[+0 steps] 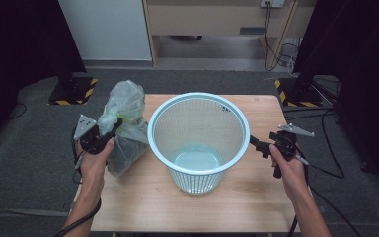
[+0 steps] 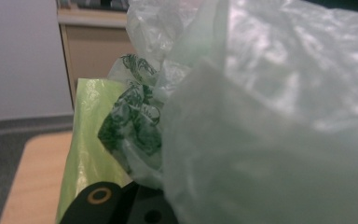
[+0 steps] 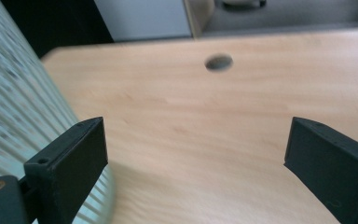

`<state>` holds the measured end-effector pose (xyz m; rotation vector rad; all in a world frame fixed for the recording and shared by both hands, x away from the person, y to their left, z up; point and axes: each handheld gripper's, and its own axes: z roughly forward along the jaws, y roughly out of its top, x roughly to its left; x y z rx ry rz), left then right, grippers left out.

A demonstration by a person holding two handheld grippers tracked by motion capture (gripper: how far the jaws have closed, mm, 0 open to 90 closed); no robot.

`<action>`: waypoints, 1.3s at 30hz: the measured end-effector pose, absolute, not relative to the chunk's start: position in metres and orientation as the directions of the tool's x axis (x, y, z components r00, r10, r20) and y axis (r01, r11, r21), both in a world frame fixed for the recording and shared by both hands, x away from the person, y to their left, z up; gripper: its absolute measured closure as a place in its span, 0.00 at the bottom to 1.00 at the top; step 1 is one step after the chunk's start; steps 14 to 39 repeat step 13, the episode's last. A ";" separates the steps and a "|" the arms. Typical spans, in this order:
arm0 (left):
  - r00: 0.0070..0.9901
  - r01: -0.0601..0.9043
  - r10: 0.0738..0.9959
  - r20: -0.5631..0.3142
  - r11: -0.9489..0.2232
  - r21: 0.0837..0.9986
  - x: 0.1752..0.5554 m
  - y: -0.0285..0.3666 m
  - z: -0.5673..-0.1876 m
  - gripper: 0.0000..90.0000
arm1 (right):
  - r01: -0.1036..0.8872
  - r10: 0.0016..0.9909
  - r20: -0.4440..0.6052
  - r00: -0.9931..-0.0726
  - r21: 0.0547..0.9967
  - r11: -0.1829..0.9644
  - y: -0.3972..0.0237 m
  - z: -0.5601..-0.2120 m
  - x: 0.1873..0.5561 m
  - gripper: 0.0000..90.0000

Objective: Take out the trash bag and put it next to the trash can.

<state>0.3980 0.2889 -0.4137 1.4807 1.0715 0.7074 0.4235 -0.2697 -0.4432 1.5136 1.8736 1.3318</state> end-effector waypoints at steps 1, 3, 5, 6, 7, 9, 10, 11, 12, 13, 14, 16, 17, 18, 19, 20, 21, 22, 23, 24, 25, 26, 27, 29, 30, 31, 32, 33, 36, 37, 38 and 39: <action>0.405 0.247 0.905 -0.128 0.027 0.969 0.397 0.289 -0.422 0.91 | 0.553 0.910 0.248 -0.332 0.833 -0.026 -0.269 -0.451 0.424 0.07; 0.401 0.265 0.906 -0.136 0.027 0.964 0.393 0.289 -0.436 0.90 | 0.579 0.922 0.227 -0.313 0.815 -0.004 -0.268 -0.466 0.424 0.08; 0.397 0.281 0.908 -0.134 0.019 0.959 0.390 0.288 -0.449 0.88 | 0.602 0.935 0.197 -0.294 0.799 0.021 -0.266 -0.481 0.424 0.08; 0.397 0.291 0.910 -0.123 0.003 0.957 0.388 0.287 -0.454 0.88 | 0.615 0.941 0.186 -0.283 0.788 0.029 -0.265 -0.487 0.424 0.08; 0.401 0.304 0.909 -0.116 -0.012 0.952 0.388 0.285 -0.458 0.87 | 0.630 0.946 0.175 -0.273 0.775 0.038 -0.263 -0.494 0.424 0.09; 0.406 0.306 0.907 -0.107 -0.025 0.952 0.387 0.283 -0.460 0.85 | 0.656 0.955 0.154 -0.253 0.753 0.052 -0.260 -0.505 0.424 0.09; 0.407 0.304 0.908 -0.101 -0.030 0.952 0.386 0.282 -0.459 0.85 | 0.665 0.957 0.152 -0.248 0.745 0.054 -0.259 -0.511 0.424 0.09; 0.408 0.303 0.908 -0.095 -0.036 0.952 0.386 0.281 -0.459 0.84 | 0.673 0.958 0.148 -0.245 0.737 0.058 -0.258 -0.516 0.424 0.09; 0.409 0.303 0.908 -0.087 -0.045 0.952 0.385 0.281 -0.460 0.83 | 0.682 0.961 0.138 -0.241 0.728 0.067 -0.257 -0.520 0.424 0.10; 0.408 0.303 0.909 -0.085 -0.047 0.952 0.385 0.281 -0.460 0.82 | 0.689 0.963 0.119 -0.240 0.720 0.082 -0.255 -0.524 0.424 0.10; 0.408 0.303 0.909 -0.085 -0.047 0.952 0.385 0.281 -0.460 0.82 | 0.689 0.963 0.119 -0.240 0.720 0.082 -0.255 -0.524 0.424 0.10; 0.408 0.303 0.909 -0.085 -0.047 0.952 0.385 0.281 -0.460 0.82 | 0.689 0.963 0.119 -0.240 0.720 0.082 -0.255 -0.524 0.424 0.10; 0.408 0.303 0.909 -0.085 -0.047 0.952 0.385 0.281 -0.460 0.82 | 0.689 0.963 0.119 -0.240 0.720 0.082 -0.255 -0.524 0.424 0.10; 0.408 0.303 0.909 -0.085 -0.047 0.952 0.385 0.281 -0.460 0.82 | 0.689 0.963 0.119 -0.240 0.720 0.082 -0.255 -0.524 0.424 0.10; 0.408 0.303 0.909 -0.085 -0.047 0.952 0.385 0.281 -0.460 0.82 | 0.689 0.963 0.119 -0.240 0.720 0.082 -0.255 -0.524 0.424 0.10; 0.408 0.303 0.909 -0.085 -0.047 0.952 0.385 0.281 -0.460 0.82 | 0.689 0.963 0.119 -0.240 0.720 0.082 -0.255 -0.524 0.424 0.10; 0.408 0.303 0.909 -0.085 -0.047 0.952 0.385 0.281 -0.460 0.82 | 0.689 0.963 0.119 -0.240 0.720 0.082 -0.255 -0.524 0.424 0.10; 0.408 0.303 0.909 -0.085 -0.047 0.952 0.385 0.281 -0.460 0.82 | 0.689 0.963 0.119 -0.240 0.720 0.082 -0.255 -0.524 0.424 0.10; 0.408 0.303 0.909 -0.085 -0.047 0.952 0.385 0.281 -0.460 0.82 | 0.689 0.963 0.119 -0.240 0.720 0.082 -0.255 -0.524 0.424 0.10; 0.408 0.303 0.909 -0.085 -0.047 0.952 0.385 0.281 -0.460 0.82 | 0.689 0.963 0.119 -0.240 0.720 0.082 -0.255 -0.524 0.424 0.10; 0.408 0.303 0.909 -0.085 -0.047 0.952 0.385 0.281 -0.460 0.82 | 0.689 0.963 0.119 -0.240 0.720 0.082 -0.255 -0.524 0.424 0.10; 0.408 0.303 0.909 -0.085 -0.047 0.952 0.385 0.281 -0.460 0.82 | 0.689 0.963 0.119 -0.240 0.720 0.082 -0.255 -0.524 0.424 0.10; 0.408 0.303 0.909 -0.085 -0.047 0.952 0.385 0.281 -0.460 0.82 | 0.689 0.963 0.119 -0.240 0.720 0.082 -0.255 -0.524 0.424 0.10; 0.408 0.303 0.909 -0.085 -0.047 0.952 0.385 0.281 -0.460 0.82 | 0.689 0.963 0.119 -0.240 0.720 0.082 -0.255 -0.524 0.424 0.10; 0.408 0.303 0.909 -0.085 -0.047 0.952 0.385 0.281 -0.460 0.82 | 0.689 0.963 0.119 -0.240 0.720 0.082 -0.255 -0.524 0.424 0.10; 0.408 0.303 0.909 -0.085 -0.047 0.952 0.385 0.281 -0.460 0.82 | 0.689 0.963 0.119 -0.240 0.720 0.082 -0.255 -0.524 0.424 0.10; 0.408 0.303 0.909 -0.085 -0.047 0.952 0.385 0.281 -0.460 0.82 | 0.689 0.963 0.119 -0.240 0.720 0.082 -0.255 -0.524 0.424 0.10; 0.408 0.303 0.909 -0.085 -0.047 0.952 0.385 0.281 -0.460 0.82 | 0.689 0.963 0.119 -0.240 0.720 0.082 -0.255 -0.524 0.424 0.10; 0.408 0.303 0.909 -0.085 -0.047 0.952 0.385 0.281 -0.460 0.82 | 0.689 0.963 0.119 -0.240 0.720 0.082 -0.255 -0.524 0.424 0.10; 0.408 0.303 0.909 -0.085 -0.047 0.952 0.385 0.281 -0.460 0.82 | 0.689 0.963 0.119 -0.240 0.720 0.082 -0.255 -0.524 0.424 0.10; 0.408 0.303 0.909 -0.085 -0.047 0.952 0.385 0.281 -0.460 0.82 | 0.689 0.963 0.119 -0.240 0.720 0.082 -0.255 -0.524 0.424 0.10; 0.408 0.303 0.909 -0.085 -0.047 0.952 0.385 0.281 -0.460 0.82 | 0.689 0.963 0.119 -0.240 0.720 0.082 -0.255 -0.524 0.424 0.10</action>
